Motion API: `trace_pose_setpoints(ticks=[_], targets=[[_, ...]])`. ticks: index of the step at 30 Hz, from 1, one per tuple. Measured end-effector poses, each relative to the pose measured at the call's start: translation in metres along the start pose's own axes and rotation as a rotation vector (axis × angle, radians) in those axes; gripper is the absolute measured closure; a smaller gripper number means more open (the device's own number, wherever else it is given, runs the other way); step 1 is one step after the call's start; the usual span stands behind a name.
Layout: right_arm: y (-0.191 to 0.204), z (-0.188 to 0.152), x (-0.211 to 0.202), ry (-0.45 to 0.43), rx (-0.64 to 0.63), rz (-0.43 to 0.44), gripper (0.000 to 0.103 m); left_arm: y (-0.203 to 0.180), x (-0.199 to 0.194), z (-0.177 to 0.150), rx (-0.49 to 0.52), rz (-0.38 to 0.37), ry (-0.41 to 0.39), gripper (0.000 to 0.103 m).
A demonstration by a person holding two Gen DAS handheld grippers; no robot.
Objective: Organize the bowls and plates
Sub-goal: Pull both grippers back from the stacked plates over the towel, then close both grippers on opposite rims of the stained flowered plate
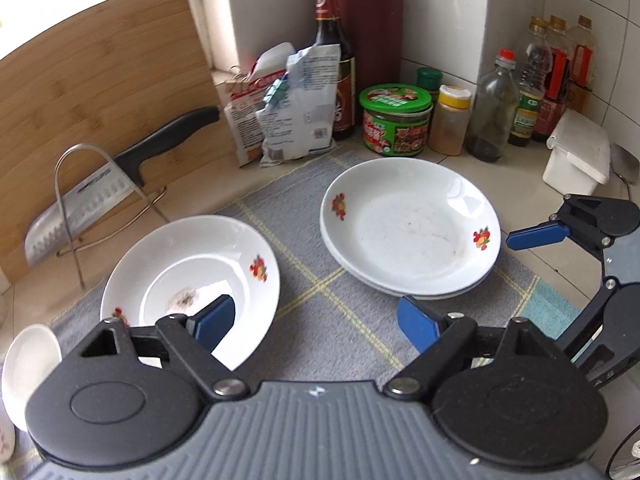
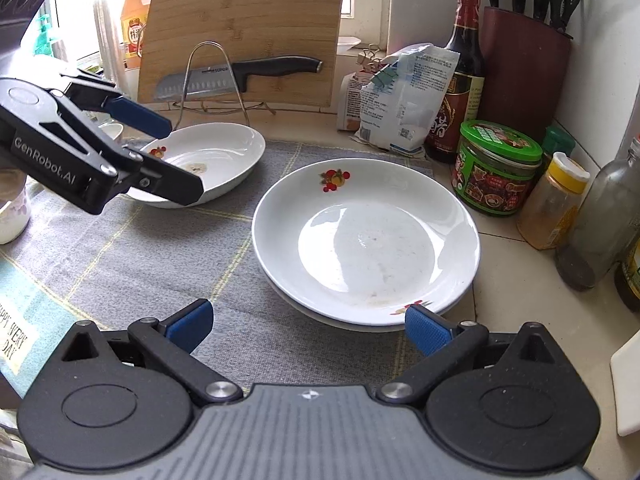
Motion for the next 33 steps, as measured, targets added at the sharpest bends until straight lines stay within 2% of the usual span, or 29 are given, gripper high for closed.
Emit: trace_pose_setpoints(ticks=[9, 17, 23, 29, 33], targets=[[0.034, 0.006, 0.004, -0.002, -0.033, 0.028, 0.0, 0.032, -0.014, -0.044, -0.054, 0.094, 0.009, 0.015], [0.06, 0.011, 0.011, 0.04, -0.067, 0.013, 0.0, 0.062, 0.005, -0.082, -0.113, 0.142, 0.057, 0.015], [0.068, 0.02, 0.023, 0.062, -0.069, -0.021, 0.0, 0.074, 0.02, -0.093, -0.124, 0.139, 0.065, 0.014], [0.077, 0.026, 0.036, 0.083, -0.049, -0.042, 0.0, 0.085, 0.031, -0.093, -0.139, 0.132, 0.041, 0.0], [0.083, 0.03, 0.046, 0.1, -0.038, -0.041, 0.0, 0.089, 0.035, -0.092, -0.135, 0.113, 0.002, 0.0]])
Point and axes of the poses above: each gripper's, at about its wrist camera, not at the fingertips, and x roughly the way its jaws point, y to its left, z to its top, the point moved 7 cm from there along x, roughly the way its jaws point, and after that the axes turned 15 degrees about -y, right-handed, at the moved point
